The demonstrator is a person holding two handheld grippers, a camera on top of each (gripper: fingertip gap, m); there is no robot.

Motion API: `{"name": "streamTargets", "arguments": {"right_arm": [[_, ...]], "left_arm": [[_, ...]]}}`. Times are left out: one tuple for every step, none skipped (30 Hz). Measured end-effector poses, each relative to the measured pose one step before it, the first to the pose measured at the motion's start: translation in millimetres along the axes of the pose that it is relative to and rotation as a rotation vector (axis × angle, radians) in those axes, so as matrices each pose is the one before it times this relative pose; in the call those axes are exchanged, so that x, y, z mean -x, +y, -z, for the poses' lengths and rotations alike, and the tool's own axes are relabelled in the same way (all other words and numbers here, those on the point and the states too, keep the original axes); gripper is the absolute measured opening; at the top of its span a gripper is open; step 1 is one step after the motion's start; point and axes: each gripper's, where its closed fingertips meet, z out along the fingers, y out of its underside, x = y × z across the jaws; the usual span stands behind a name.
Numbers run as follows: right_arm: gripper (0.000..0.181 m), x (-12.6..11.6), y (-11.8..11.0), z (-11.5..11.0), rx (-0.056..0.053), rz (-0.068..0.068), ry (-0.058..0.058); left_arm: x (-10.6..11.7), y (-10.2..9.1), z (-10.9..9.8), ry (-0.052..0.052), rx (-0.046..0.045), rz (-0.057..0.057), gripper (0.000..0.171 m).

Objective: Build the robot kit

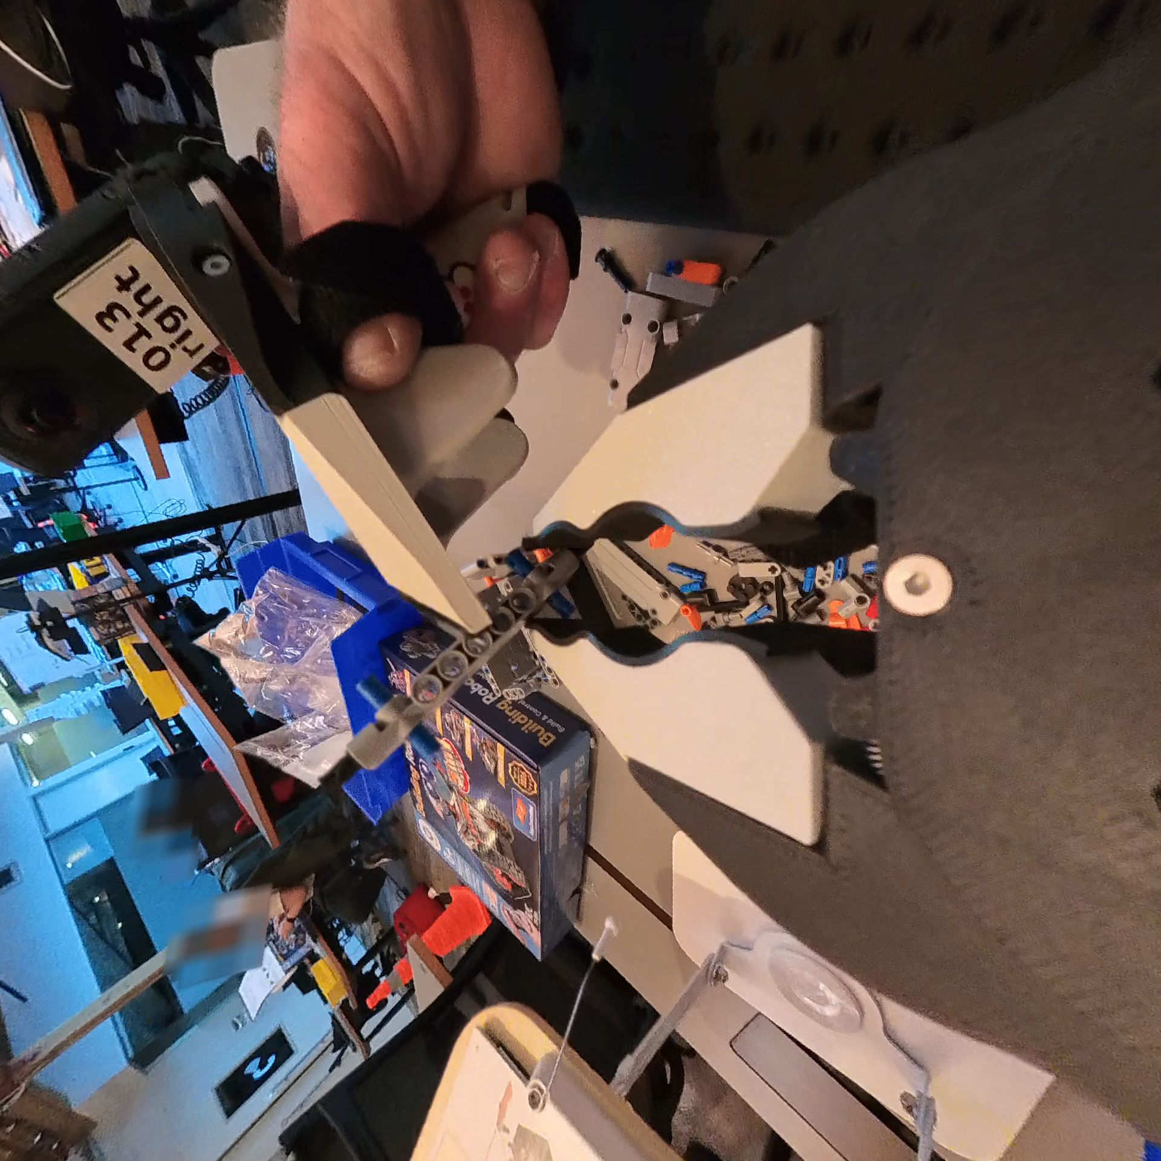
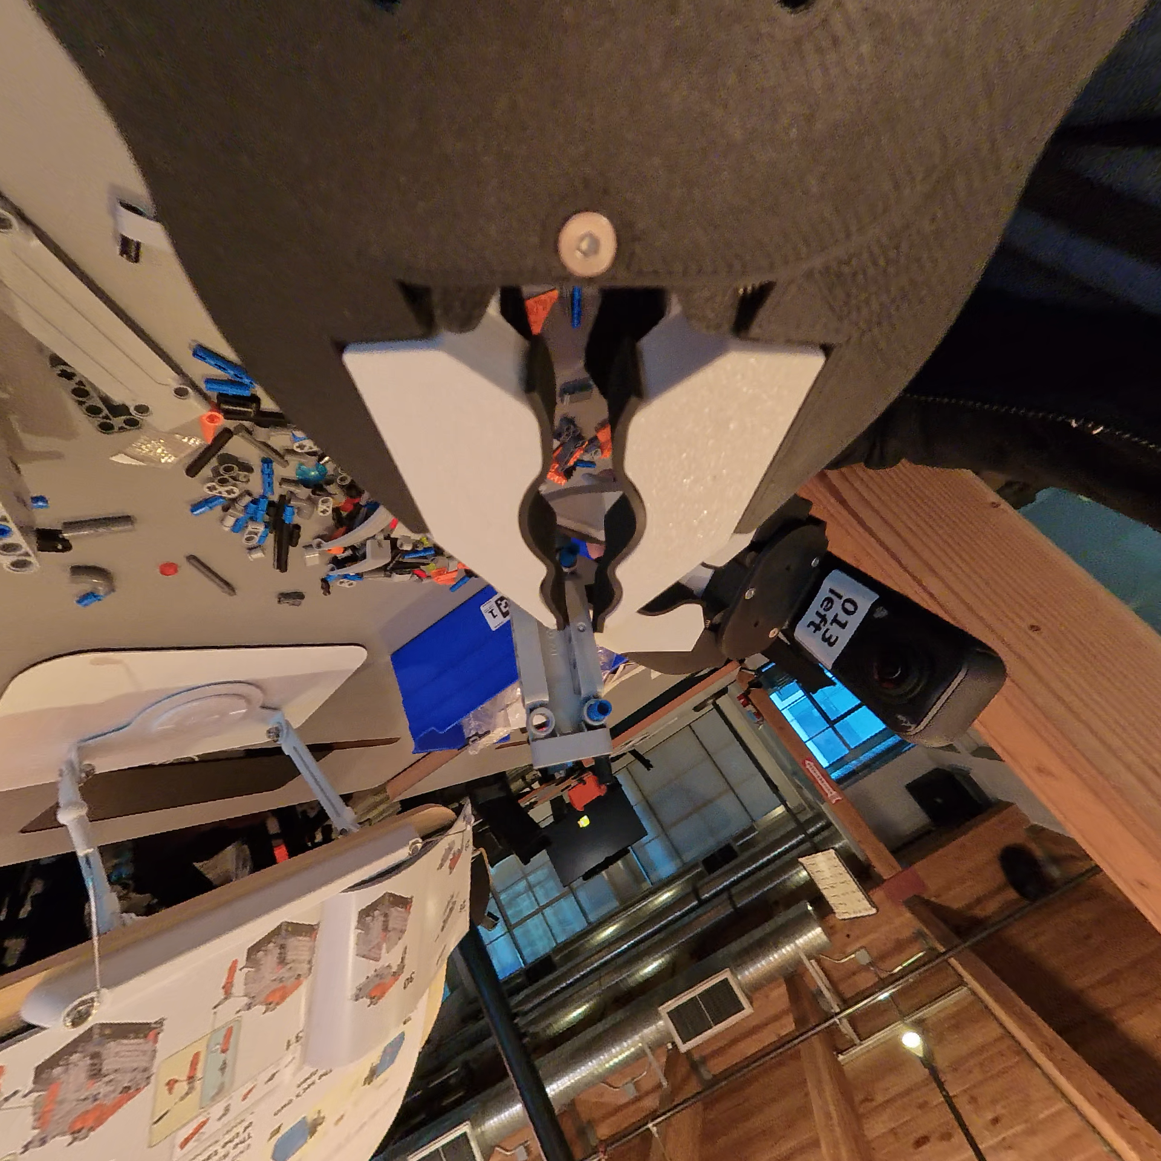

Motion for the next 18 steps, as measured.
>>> {"name": "streamTargets", "arguments": {"right_arm": [[0.006, 1.21, 0.43, -0.39, 0.008, -0.0023, -0.0075], [0.006, 1.15, 0.44, -0.59, 0.0062, -0.0054, -0.0082], [0.007, 1.15, 0.26, -0.55, 0.0055, -0.0044, -0.0093], [0.007, 0.56, 0.12, 0.13, 0.0073, 0.0012, -0.0062], [0.007, 0.13, 0.7, 0.21, 0.013, 0.0027, -0.0027], [0.008, -0.3, 1.18, 0.21, 0.0154, 0.0003, 0.0003], [0.008, -0.11, 1.42, 0.51, 0.0167, -0.0008, -0.0035], [0.009, 0.31, 0.71, 1.14, 0.0126, 0.0018, -0.0056], [0.011, -0.35, 0.19, 2.13, 0.0108, 0.0048, 0.0012], [0.017, -1.43, 0.58, 2.82, 0.0162, 0.0097, 0.0093], [0.019, -1.76, 0.51, 3.43, 0.0182, 0.0195, 0.0124], [0.021, -2.05, 0.47, 3.67, 0.022, 0.0256, 0.0156], [0.023, -2.08, 0.19, 3.73, 0.0262, 0.0354, 0.0174], [0.025, -1.32, -0.85, 3.9, 0.0284, 0.0564, 0.0187], [0.026, -1.01, -1.05, 3.58, 0.0369, 0.0758, 0.0244], [0.029, -0.95, -1.23, 3.28, 0.0452, 0.0886, 0.0286], [0.033, 0.74, -0.78, 2.46, 0.0539, 0.1076, 0.0261], [0.032, 2.3, -0.87, 1.78, 0.0567, 0.1264, 0.0237]], "left_arm": [[1.35, -0.09, 1.4, -0.006, 0.00243, -0.0132, 0.018], [0.88, -0.39, 1.22, -0.0086, 0.00182, -0.0109, 0.019], [0.07, -0.73, 1.08, -0.0021, -0.00216, -0.0025, 0.018], [-0.72, -0.28, 0.69, 0.0089, -0.00209, 0.0006, 0.019], [-0.7, 0.31, 0.69, 0.0165, -0.00174, -0.0007, 0.019], [0.67, 0.53, 0.69, 0.0123, -0.00251, 0.0057, 0.019], [-0.04, 0.41, 0.6, 0.0209, -0.00264, 0.0164, 0.018], [-2.53, 0.29, 0.39, 0.0401, -0.00412, 0.0191, 0.019], [-0.49, 0.54, 0.88, 0.0241, -0.00466, 0.015, 0.019], [1.93, 0.57, 1.4, 0.0072, -0.00469, 0.0119, 0.019], [-0.92, 0.83, 1.03, 0.0287, 0.00136, 0.0115, 0.019], [-3.71, 0.76, 0.63, 0.0472, 0.00239, 0.0109, 0.019], [-4.08, -0.48, 0.65, 0.0463, -0.0079, 0.0108, 0.019], [-4.8, 0.54, -0.07, 0.052, -0.00131, 0.0172, 0.019], [-8.69, 1.7, -0.83, 0.0779, 0.00965, 0.0166, 0.019], [-7.18, 1.7, -1.11, 0.0593, 0.01016, 0.0041, 0.019], [-4.32, 2.82, -1.66, 0.0333, 0.02086, -0.0058, 0.019], [-6.39, 5.27, -2.45, 0.0458, 0.04178, -0.0054, 0.019]]}}
